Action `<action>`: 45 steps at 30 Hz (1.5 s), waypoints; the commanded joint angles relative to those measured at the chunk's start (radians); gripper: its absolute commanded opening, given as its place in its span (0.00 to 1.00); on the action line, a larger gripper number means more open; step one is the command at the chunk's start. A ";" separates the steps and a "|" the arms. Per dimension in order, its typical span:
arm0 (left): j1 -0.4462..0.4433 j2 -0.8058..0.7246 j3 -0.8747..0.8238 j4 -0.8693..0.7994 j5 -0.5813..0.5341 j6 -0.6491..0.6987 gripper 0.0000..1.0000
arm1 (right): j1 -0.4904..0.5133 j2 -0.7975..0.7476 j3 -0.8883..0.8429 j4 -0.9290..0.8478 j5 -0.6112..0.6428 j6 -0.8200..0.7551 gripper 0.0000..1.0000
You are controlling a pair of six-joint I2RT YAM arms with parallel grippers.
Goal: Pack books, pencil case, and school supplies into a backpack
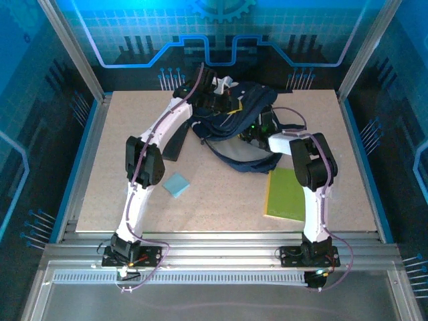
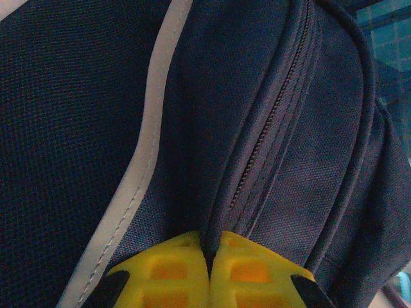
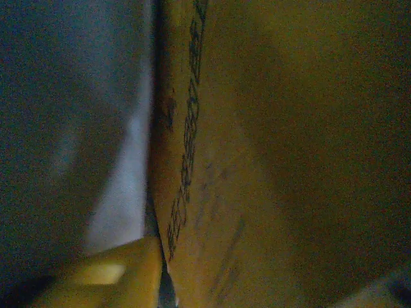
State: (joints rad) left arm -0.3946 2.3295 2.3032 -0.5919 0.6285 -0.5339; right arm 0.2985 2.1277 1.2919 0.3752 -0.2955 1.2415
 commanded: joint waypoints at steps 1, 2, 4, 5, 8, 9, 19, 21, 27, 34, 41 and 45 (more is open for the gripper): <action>0.020 -0.065 -0.022 0.086 -0.036 -0.037 0.00 | -0.025 -0.157 -0.088 -0.114 0.013 -0.070 0.62; 0.023 -0.063 -0.034 0.094 -0.051 -0.039 0.00 | -0.036 -0.210 -0.111 -0.175 0.012 -0.105 0.67; 0.025 -0.061 -0.058 0.112 -0.068 -0.045 0.00 | -0.060 -0.304 -0.135 -0.313 0.011 -0.187 0.74; 0.025 -0.057 -0.069 0.121 -0.072 -0.047 0.00 | -0.076 -0.350 -0.138 -0.395 0.006 -0.236 0.76; 0.025 -0.048 -0.092 0.138 -0.075 -0.055 0.00 | -0.138 -0.482 -0.192 -0.552 -0.046 -0.355 0.79; 0.025 -0.047 -0.103 0.142 -0.075 -0.055 0.00 | -0.168 -0.523 -0.214 -0.606 -0.063 -0.390 0.79; -0.006 -0.118 -0.261 0.127 -0.183 0.028 0.09 | -0.363 -0.849 -0.308 -1.114 0.214 -0.677 0.77; -0.030 -0.141 -0.286 0.079 -0.233 0.076 0.35 | -0.372 -0.905 -0.372 -1.121 0.289 -0.676 0.76; -0.094 -0.301 -0.505 0.103 -0.350 0.106 0.77 | -0.412 -0.945 -0.517 -1.123 0.339 -0.669 0.90; -0.232 -0.466 -0.823 0.235 -0.383 0.001 0.75 | -0.477 -0.868 -0.637 -1.006 0.232 -0.682 0.95; -0.380 -0.426 -0.944 0.298 -0.360 -0.114 0.71 | -0.510 -0.787 -0.700 -0.900 0.061 -0.726 0.92; -0.448 -0.348 -0.888 0.263 -0.344 -0.115 0.65 | -0.506 -0.816 -0.734 -0.879 -0.029 -0.715 0.90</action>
State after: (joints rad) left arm -0.8104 1.9301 1.3746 -0.3267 0.2741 -0.6197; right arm -0.2169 1.3037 0.6128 -0.6022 -0.1120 0.5369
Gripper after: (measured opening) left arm 0.663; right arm 0.901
